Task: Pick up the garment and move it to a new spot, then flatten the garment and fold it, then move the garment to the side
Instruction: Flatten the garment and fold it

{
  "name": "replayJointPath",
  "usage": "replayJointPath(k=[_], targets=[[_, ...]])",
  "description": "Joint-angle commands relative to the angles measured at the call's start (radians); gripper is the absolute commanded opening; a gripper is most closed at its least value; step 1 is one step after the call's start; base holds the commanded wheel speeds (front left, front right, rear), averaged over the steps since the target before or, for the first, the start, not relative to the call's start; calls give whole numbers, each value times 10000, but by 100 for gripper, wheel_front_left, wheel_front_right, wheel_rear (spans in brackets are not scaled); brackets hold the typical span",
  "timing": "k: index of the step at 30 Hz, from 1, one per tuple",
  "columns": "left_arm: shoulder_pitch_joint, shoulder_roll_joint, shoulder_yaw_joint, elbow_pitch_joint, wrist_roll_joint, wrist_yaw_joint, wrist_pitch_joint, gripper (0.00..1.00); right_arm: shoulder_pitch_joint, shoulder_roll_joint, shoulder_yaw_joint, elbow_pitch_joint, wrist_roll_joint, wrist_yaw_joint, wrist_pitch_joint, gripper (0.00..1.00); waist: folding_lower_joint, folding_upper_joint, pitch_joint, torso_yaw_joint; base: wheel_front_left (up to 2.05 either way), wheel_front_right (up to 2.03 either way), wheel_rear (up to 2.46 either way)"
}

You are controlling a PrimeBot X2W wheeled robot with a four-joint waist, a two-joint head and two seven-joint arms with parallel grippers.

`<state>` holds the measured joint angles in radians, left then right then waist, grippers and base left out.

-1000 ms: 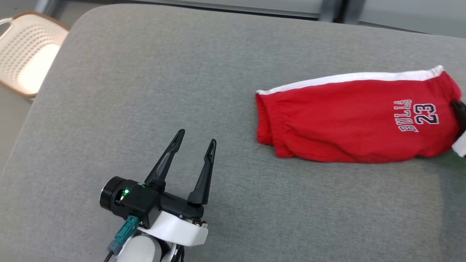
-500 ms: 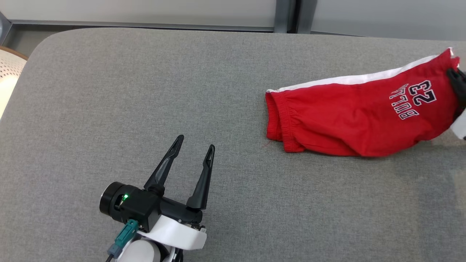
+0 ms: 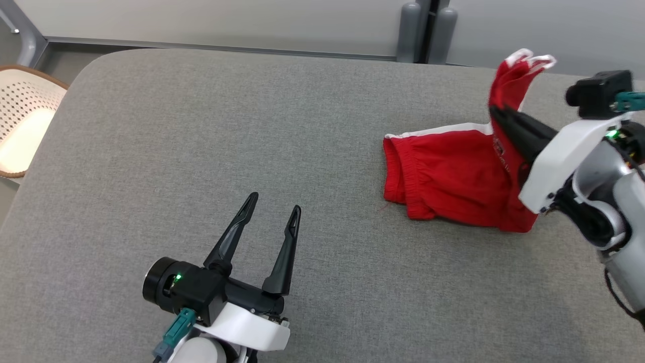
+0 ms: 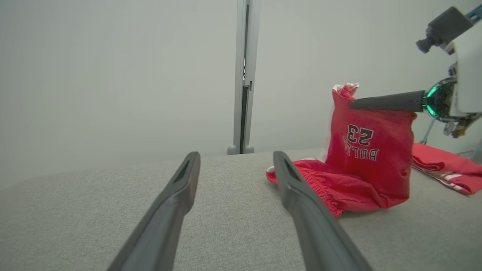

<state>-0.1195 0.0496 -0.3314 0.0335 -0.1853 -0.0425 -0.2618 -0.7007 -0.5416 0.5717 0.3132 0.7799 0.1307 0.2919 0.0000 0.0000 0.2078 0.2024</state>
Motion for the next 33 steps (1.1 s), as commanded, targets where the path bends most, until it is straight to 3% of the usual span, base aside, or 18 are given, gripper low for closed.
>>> replayJointPath(k=[1,13,14,15,19,23,29,33], targets=[[59,27,1,5,-42,60,-38,100,-106,166,136,4,-43,-3,88,0,0,0,1,67,0,0,0],[-74,26,-207,114,-247,136,-38,100,-442,1954,1233,1448,-42,-3,170,0,0,0,46,520,0,0,0],[-81,28,-226,125,-264,155,-38,100,-436,2062,1301,1524,23,-3,75,35,0,0,32,544,0,0,0],[-78,28,-233,135,-284,173,-40,100,-402,2136,1335,1613,106,-3,-4,100,0,0,13,559,0,0,0],[33,28,-224,183,-317,221,-40,100,-349,2260,1196,1641,504,-3,-620,100,0,0,-119,540,0,0,0],[173,26,-136,223,-257,290,-40,100,-338,1883,646,1516,297,-3,-1996,100,0,0,-375,408,0,0,0],[565,29,99,260,-160,428,-38,100,424,1003,-4,1586,-835,-3,-3735,100,0,0,-997,6,0,0,0],[1061,32,510,159,-281,639,-38,100,1290,825,-445,1692,-1825,-3,-4933,100,0,0,-1514,-432,0,0,0]])
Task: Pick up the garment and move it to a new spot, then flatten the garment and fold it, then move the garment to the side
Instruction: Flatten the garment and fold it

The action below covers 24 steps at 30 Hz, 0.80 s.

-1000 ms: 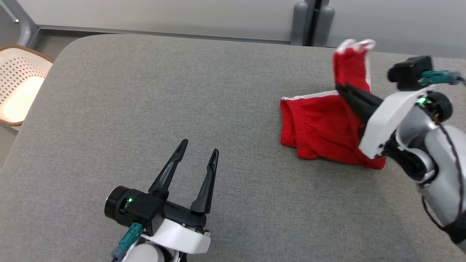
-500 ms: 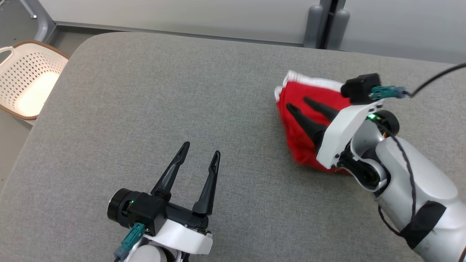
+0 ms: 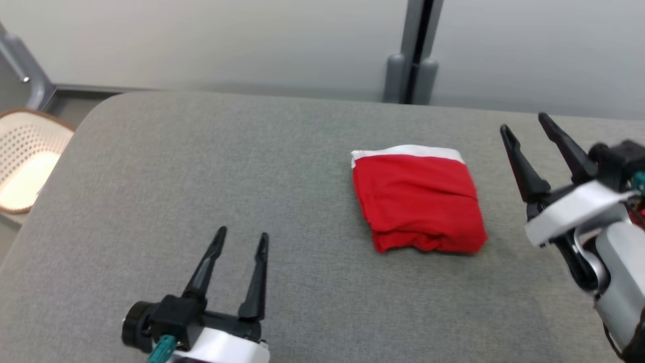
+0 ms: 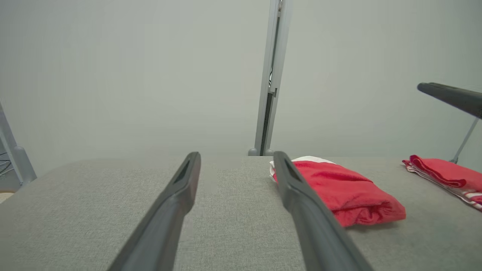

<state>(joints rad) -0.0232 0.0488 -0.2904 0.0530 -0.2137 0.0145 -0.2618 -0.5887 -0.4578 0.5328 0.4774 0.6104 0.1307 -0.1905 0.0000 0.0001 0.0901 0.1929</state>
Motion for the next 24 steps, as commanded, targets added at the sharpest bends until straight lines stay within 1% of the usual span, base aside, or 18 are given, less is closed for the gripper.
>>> replayJointPath(k=[1,2,3,7,8,10,12,15,18,21,24], targets=[[173,37,236,-158,72,134,-40,100,381,24,-218,98,-535,-4,-359,100,0,-1,-455,-449,0,0,0],[310,38,362,-269,143,186,-40,100,635,115,-399,134,-929,-3,-527,100,0,-1,-577,-549,0,0,0],[310,38,362,-269,143,186,-40,100,635,115,-399,134,-929,-3,-527,100,0,-1,-577,-549,0,0,0],[941,41,774,-592,232,418,-28,100,1846,840,-1511,5,-2154,-3,-754,100,0,-1,-1106,-831,0,0,0],[1185,37,932,-656,295,459,-28,100,2593,1292,-2252,-468,-2800,-4,-751,100,0,-1,-1245,-907,0,0,0],[1416,43,1089,-628,358,480,-28,100,3432,1787,-2789,-955,-3340,-3,-742,100,0,-1,-1370,-941,0,0,0],[1592,40,1202,-601,403,405,-28,100,4114,2172,-3064,-1531,-3785,-3,-738,100,0,-1,-1487,-945,0,0,0],[1849,38,1317,-607,420,302,-28,100,5085,2582,-3348,-2277,-4387,-4,-734,100,0,-1,-1641,-932,0,0,0],[2135,38,1419,-508,473,295,-28,100,5810,3058,-3828,-2843,-4820,-4,-733,100,0,-1,-1782,-927,0,0,0],[2354,39,1529,-468,552,244,-28,100,6395,3472,-4230,-3222,-5160,-4,-734,100,0,-1,-1905,-903,0,0,0],[2513,39,1679,-500,673,270,-28,100,6774,3700,-4446,-3314,-5418,-4,-735,100,0,-1,-2001,-882,0,0,0]])
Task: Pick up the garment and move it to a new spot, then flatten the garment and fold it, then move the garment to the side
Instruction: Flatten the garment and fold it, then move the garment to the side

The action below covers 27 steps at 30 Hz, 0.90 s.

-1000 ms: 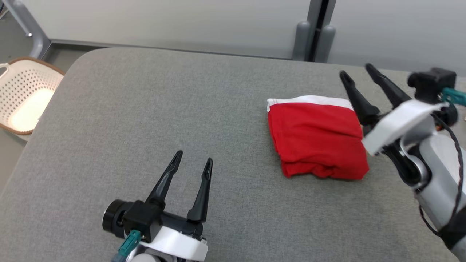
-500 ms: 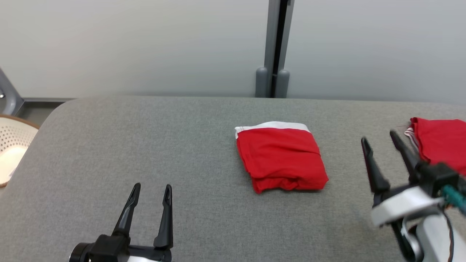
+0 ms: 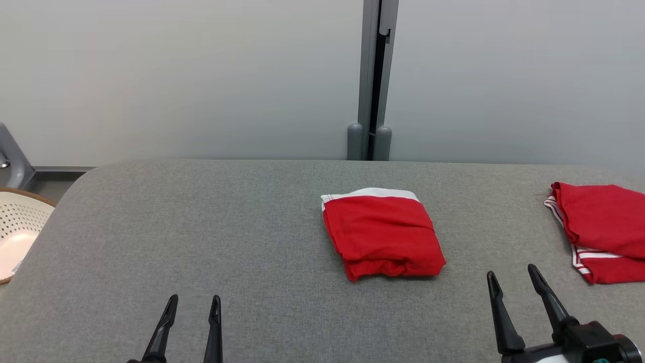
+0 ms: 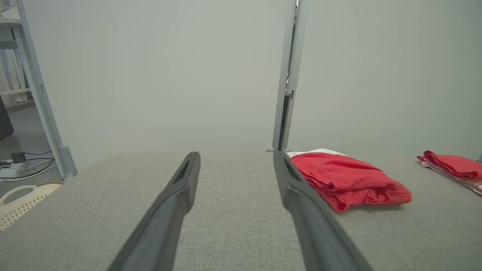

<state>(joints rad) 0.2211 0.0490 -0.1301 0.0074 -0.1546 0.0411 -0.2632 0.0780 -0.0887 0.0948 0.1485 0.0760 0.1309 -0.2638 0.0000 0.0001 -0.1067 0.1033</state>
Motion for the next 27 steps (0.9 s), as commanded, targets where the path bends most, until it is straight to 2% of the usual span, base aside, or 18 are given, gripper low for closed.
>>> replayJointPath(k=[1,9,27], targets=[[141,36,102,-24,155,27,-14,100,193,69,-95,-3,-119,-6,-2,100,0,-1,-60,19,0,0,0],[151,36,265,116,689,248,-14,100,380,297,-296,113,-274,-6,-3,100,0,-1,-128,36,0,0,0],[-42,36,104,76,999,280,-14,100,328,375,-177,625,-158,-6,-4,100,0,-1,-139,-2,0,0,0]])
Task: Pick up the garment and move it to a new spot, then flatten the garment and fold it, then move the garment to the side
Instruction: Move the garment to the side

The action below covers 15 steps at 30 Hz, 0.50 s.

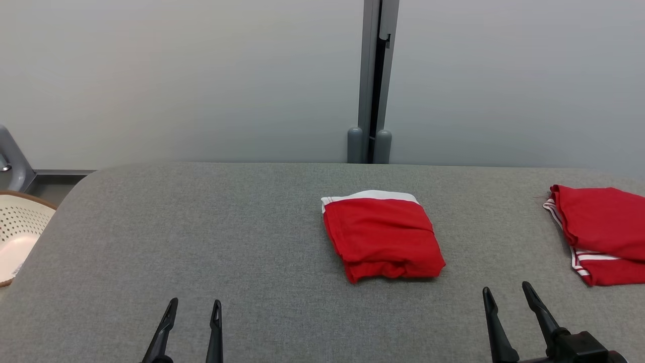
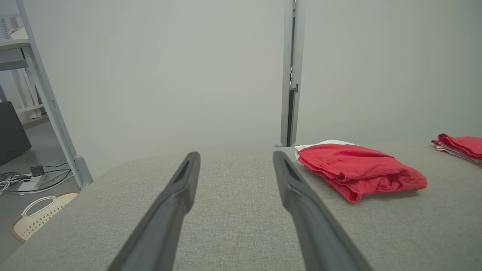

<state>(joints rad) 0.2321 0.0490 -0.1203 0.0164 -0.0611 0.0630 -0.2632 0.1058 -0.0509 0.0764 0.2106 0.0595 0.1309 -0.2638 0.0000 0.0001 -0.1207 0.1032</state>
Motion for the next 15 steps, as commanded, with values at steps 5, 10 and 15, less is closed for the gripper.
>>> replayJointPath(k=[5,10,15], targets=[[-158,36,-57,78,28,25,-14,100,-11,-1,41,70,15,-6,-4,100,0,-1,34,0,0,0,0],[-233,36,-99,161,52,-4,-14,100,-63,0,-2,62,-51,-6,-4,100,0,-1,114,54,0,0,0],[-399,36,-158,152,75,-24,-14,100,-179,-17,-21,61,-106,-6,-4,100,0,-1,319,179,0,0,0]])
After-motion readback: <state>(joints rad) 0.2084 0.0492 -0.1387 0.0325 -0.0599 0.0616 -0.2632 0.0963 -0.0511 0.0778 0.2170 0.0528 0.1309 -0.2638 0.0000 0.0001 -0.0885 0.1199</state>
